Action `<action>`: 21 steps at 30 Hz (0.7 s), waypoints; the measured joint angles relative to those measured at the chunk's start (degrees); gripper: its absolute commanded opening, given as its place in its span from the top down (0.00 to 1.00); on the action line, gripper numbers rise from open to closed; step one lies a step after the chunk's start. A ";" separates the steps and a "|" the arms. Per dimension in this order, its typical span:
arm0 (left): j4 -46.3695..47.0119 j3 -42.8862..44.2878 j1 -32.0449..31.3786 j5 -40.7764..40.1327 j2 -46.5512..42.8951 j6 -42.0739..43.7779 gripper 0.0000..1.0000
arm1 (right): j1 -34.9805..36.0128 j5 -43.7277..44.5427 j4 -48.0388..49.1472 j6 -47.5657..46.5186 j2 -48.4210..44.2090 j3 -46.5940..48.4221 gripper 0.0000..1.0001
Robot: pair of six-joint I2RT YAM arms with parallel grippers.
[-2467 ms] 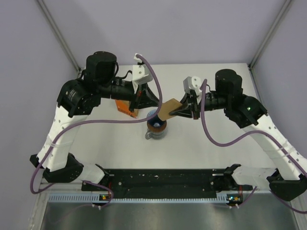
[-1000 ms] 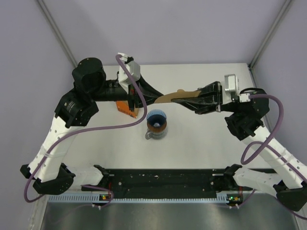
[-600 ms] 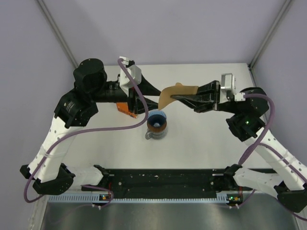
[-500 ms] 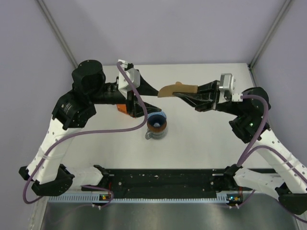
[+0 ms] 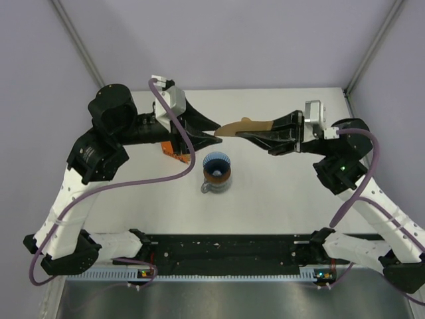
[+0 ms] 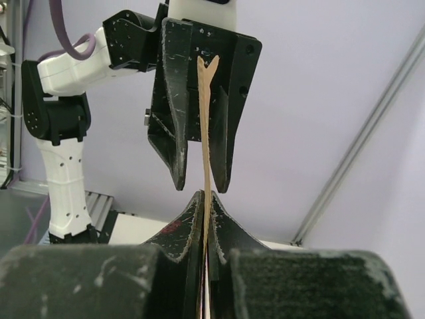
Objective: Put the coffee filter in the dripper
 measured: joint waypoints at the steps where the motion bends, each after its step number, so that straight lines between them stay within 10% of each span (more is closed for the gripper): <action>1: 0.63 -0.09 0.00 0.00 0.02 -0.70 0.72 | 0.00 -0.63 1.27 1.07 0.57 0.00 1.00; 10: 3.26 -1.90 0.00 1.51 0.24 -3.78 0.73 | 0.00 -2.75 5.86 6.10 3.85 0.00 1.00; 14: 3.43 -2.97 0.00 1.86 0.35 -4.74 1.00 | 0.00 -3.67 8.92 8.50 5.25 0.00 1.00; 18: 3.50 -2.99 0.00 1.81 0.37 -4.98 1.00 | 0.00 -4.17 9.97 9.57 5.77 0.00 0.98; 21: 2.51 -2.97 0.00 0.31 0.37 -3.63 1.00 | 0.02 -4.70 7.15 8.87 5.77 0.52 0.52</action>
